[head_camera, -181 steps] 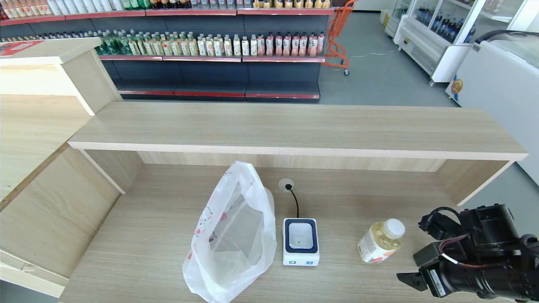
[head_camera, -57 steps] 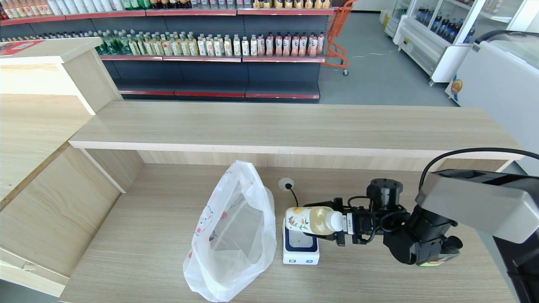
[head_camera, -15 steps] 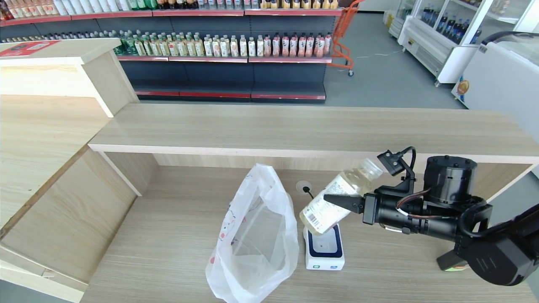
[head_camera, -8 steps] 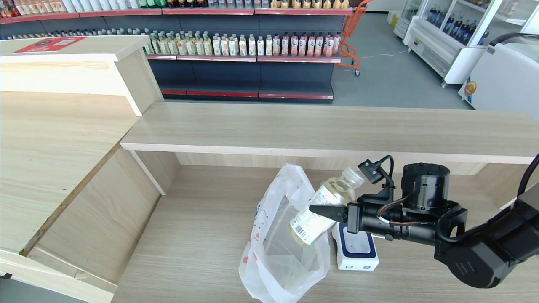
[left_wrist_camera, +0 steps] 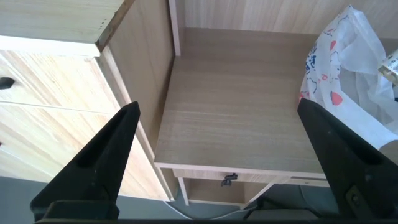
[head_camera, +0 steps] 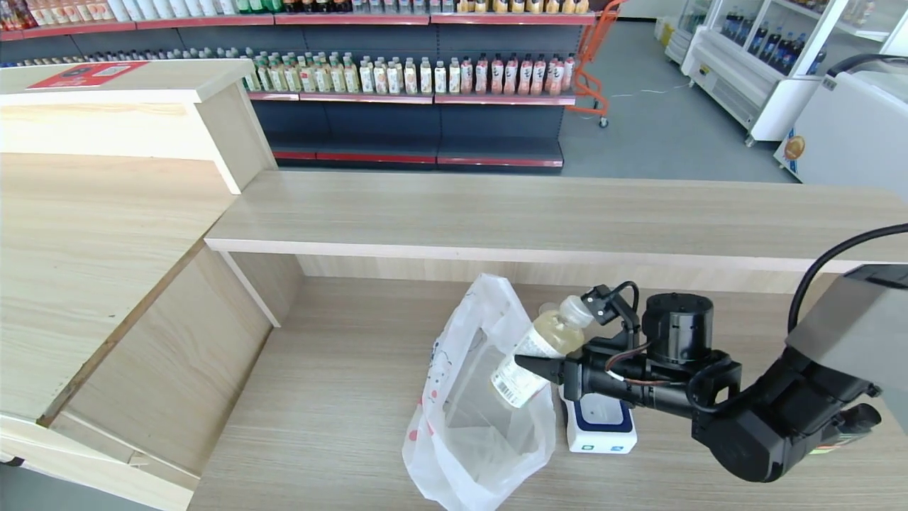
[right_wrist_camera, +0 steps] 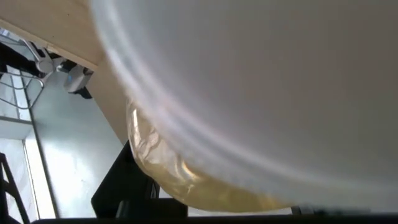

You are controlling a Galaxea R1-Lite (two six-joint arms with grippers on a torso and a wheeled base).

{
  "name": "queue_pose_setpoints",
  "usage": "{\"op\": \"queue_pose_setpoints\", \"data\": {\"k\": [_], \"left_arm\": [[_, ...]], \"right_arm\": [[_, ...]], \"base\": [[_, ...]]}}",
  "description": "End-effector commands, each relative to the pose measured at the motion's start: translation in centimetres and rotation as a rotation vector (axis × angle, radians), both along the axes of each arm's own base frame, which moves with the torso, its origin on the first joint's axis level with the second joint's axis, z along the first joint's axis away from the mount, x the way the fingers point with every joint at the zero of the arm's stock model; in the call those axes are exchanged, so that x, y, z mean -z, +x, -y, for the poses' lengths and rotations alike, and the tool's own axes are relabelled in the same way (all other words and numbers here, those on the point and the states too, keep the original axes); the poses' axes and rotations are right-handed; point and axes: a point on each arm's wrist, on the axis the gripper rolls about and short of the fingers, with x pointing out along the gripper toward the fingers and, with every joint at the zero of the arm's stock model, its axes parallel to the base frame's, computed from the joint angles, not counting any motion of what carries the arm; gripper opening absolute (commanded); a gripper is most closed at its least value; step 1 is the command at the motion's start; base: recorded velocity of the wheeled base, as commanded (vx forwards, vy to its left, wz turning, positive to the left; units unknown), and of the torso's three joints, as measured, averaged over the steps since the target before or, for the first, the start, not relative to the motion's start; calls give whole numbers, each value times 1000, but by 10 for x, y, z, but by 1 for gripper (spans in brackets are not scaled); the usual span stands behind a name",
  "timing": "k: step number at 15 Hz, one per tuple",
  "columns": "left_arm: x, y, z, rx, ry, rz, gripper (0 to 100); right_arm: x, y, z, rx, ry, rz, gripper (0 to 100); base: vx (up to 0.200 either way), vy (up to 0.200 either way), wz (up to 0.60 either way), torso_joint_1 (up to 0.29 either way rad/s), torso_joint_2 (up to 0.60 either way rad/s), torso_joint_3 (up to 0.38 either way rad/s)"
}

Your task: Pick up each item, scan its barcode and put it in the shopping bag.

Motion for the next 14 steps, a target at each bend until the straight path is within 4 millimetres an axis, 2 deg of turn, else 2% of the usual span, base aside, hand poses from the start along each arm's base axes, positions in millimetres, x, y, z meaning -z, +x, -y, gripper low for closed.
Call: {"op": "queue_pose_setpoints", "data": {"k": [1, 6, 7, 8, 11, 14], "left_arm": [[0, 0, 0, 0, 0, 1, 100], [0, 0, 0, 0, 0, 1, 100], [0, 0, 0, 0, 0, 1, 100], [0, 0, 0, 0, 0, 1, 100], [0, 0, 0, 0, 0, 1, 100], [0, 0, 0, 0, 0, 1, 100]], "right_arm": [[27, 7, -15, -8, -68, 3, 0], [57, 22, -53, -69, -211, 171, 0], [58, 22, -53, -70, -213, 173, 0], [70, 22, -61, -73, -280, 209, 0], [89, 21, -61, -124, -389, 281, 0], [99, 24, -63, -150, -434, 323, 0]], "base": [[0, 0, 0, 0, 0, 0], [0, 0, 0, 0, 0, 0], [0, 0, 0, 0, 0, 0], [0, 0, 0, 0, 0, 0], [0, 0, 0, 0, 0, 0], [0, 0, 0, 0, 0, 0]]}}
